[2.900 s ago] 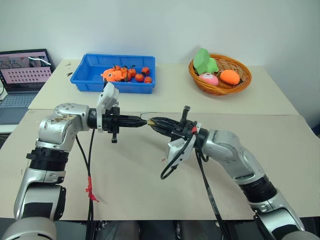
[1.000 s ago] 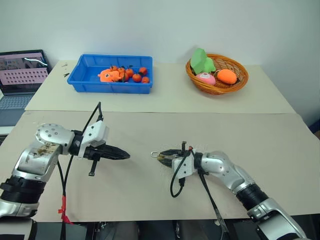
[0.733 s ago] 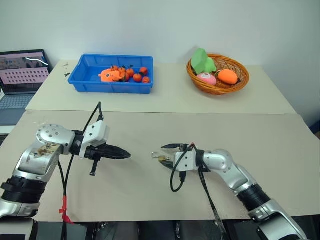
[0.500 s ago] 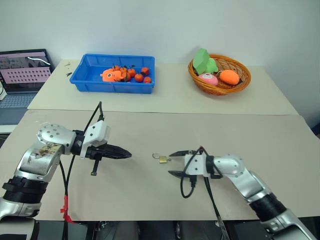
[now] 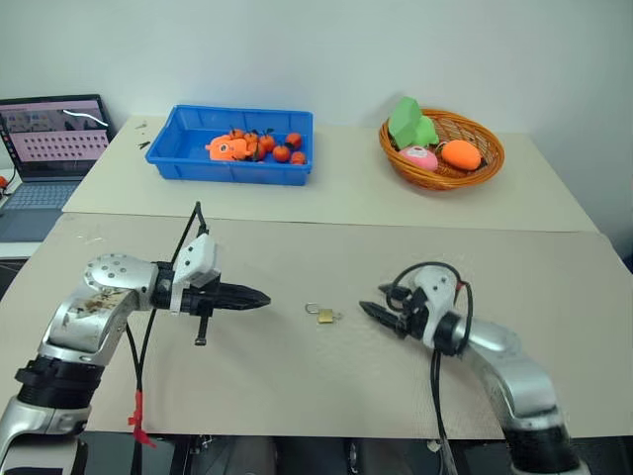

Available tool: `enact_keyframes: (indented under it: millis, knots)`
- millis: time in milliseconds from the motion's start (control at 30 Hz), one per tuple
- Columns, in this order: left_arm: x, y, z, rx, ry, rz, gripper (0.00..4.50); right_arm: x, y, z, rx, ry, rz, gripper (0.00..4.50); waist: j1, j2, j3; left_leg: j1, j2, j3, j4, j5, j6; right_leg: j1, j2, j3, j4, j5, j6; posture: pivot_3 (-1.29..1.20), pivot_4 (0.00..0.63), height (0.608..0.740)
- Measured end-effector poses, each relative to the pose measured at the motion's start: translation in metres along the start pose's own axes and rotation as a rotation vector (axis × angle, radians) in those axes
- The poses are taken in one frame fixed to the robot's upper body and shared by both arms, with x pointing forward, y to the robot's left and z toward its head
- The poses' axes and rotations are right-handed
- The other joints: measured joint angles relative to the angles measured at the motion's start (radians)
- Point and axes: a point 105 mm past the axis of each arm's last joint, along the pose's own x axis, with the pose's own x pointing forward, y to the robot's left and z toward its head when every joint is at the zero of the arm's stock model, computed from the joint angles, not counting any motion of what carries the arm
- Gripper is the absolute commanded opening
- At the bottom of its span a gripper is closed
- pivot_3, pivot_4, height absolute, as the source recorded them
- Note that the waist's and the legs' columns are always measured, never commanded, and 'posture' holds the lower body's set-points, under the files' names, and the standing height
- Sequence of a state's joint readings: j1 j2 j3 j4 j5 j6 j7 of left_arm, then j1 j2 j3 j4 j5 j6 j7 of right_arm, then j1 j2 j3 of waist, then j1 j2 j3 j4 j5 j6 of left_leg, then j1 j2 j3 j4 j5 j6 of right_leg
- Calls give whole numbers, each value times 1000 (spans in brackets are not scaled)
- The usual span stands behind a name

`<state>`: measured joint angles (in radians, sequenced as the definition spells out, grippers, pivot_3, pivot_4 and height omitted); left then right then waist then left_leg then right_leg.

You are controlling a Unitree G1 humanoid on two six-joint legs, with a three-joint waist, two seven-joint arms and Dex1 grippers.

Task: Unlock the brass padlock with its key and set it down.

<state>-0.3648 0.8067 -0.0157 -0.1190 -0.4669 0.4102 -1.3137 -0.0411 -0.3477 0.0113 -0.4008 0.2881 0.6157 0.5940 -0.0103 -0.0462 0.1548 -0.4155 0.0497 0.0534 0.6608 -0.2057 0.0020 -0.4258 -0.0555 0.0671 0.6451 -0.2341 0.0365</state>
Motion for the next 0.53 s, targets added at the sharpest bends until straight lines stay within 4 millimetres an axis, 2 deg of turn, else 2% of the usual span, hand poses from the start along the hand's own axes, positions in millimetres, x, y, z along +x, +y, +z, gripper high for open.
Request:
enact_keyframes:
  millis: [33, 67, 133, 167, 200, 267, 400, 467, 533]
  knots:
    - [1, 3, -1, -25, -22, 38, 0, 1, 7, -3, 44, -7, -8, 3146, -2, 0, 0, 0, 0, 0, 0, 0, 0, 0, 0, 0, 0, -1, 2, 0, 150, 740]
    - [5, 14, 0, -60, -80, 141, 0, -2, 3, -2, 68, -32, -114, 3146, -5, 1, 0, 1, 0, 0, 0, 0, 0, 1, -1, 1, 0, -2, 7, 0, 150, 740]
    - [5, 40, -3, -162, -195, 395, 0, -11, -26, 5, 47, -69, -425, 3146, -5, 1, 0, 2, 0, 0, 0, 1, -1, 1, -1, 1, 0, -1, 9, 0, 150, 740]
    - [1, 54, -7, -221, -240, 557, 0, -24, -46, 6, -18, -54, -615, 3146, -5, 0, 0, 1, -1, 0, 1, 1, -2, 1, -2, 1, 0, 0, 9, 0, 150, 740]
    - [0, 59, -9, -233, -247, 607, 0, -28, -51, 6, -39, -47, -665, 3146, -5, 0, 0, 1, -1, 0, 1, 1, -2, 1, -2, 1, 0, 0, 9, 0, 150, 740]
    - [-16, 78, -23, -300, -280, 882, 0, -49, -74, 10, -165, -17, -886, 3146, -4, 0, 0, 1, -2, 0, 1, 1, -2, 1, -2, 1, 0, 1, 8, 0, 150, 740]
    - [-53, 99, -54, -400, -288, 1321, 0, -71, -103, 5, -182, 17, -1102, 3146, -8, 0, -1, 1, -2, 0, 0, 1, -2, 1, -1, 2, -1, 4, 3, 0, 150, 740]
    - [-78, 104, -75, -458, -276, 1508, 0, -75, -112, -2, -204, 50, -1130, 3146, -11, 0, -1, 2, -2, 0, 0, 1, -2, 2, -1, 2, 0, 4, 3, 0, 150, 740]
    - [-93, 104, -92, -489, -258, 1605, 0, -79, -119, -8, -214, 69, -1147, 3146, -10, 0, -1, 2, -2, 0, 0, 1, -2, 2, -1, 2, -1, 4, 3, 0, 150, 740]
